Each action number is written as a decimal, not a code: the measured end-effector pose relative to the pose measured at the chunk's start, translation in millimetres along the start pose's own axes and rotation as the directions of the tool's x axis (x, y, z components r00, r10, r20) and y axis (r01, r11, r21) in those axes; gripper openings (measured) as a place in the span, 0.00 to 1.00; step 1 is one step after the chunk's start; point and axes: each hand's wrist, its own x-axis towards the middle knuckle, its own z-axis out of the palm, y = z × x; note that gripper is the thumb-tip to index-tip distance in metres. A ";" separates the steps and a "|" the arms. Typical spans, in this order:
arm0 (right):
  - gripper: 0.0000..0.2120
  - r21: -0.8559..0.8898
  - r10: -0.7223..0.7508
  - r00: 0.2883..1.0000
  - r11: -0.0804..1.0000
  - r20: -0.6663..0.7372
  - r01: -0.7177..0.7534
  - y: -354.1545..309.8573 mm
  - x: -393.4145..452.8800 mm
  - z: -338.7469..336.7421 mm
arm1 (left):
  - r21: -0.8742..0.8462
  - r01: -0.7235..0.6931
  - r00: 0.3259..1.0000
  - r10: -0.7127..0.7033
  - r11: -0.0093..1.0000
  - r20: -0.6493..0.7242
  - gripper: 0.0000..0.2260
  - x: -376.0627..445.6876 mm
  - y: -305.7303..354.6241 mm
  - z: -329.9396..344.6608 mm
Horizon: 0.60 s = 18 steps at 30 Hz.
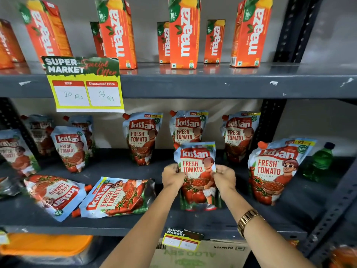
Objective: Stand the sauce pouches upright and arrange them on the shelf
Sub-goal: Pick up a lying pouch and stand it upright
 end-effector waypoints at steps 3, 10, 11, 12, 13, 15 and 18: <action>0.09 0.031 -0.106 0.994 0.994 -0.025 0.107 -13.2 -0.9 -9.2 | 0.001 -0.147 0.989 0.147 0.989 -0.020 0.14 -0.2 15.7 1.7; 0.12 0.019 -0.159 0.984 0.987 -0.078 0.161 -3.3 -6.1 -19.0 | 0.006 -0.324 0.946 0.324 0.946 0.003 0.19 -14.0 13.0 4.0; 0.12 0.013 -0.164 0.984 0.986 -0.062 0.165 -2.8 -7.7 -19.4 | 0.001 -0.314 0.949 0.314 0.949 0.011 0.19 -16.2 13.1 2.9; 0.12 0.009 -0.172 0.984 0.985 -0.049 0.172 -2.1 -9.4 -20.0 | -0.003 -0.306 0.952 0.306 0.952 0.019 0.20 -17.7 12.6 2.3; 0.12 0.012 -0.173 0.984 0.985 -0.041 0.174 -2.1 -10.5 -20.3 | -0.001 -0.294 0.956 0.294 0.956 0.027 0.21 -19.2 13.1 1.5; 0.12 0.023 -0.170 0.985 0.985 -0.039 0.171 -1.9 -13.6 -21.9 | 0.018 -0.286 0.958 0.285 0.958 0.023 0.22 -22.0 13.2 0.7; 0.14 -0.004 -0.180 0.979 0.984 -0.091 0.180 -1.9 -24.1 -25.8 | 0.029 -0.266 0.964 0.267 0.963 -0.009 0.17 -25.8 11.6 -1.1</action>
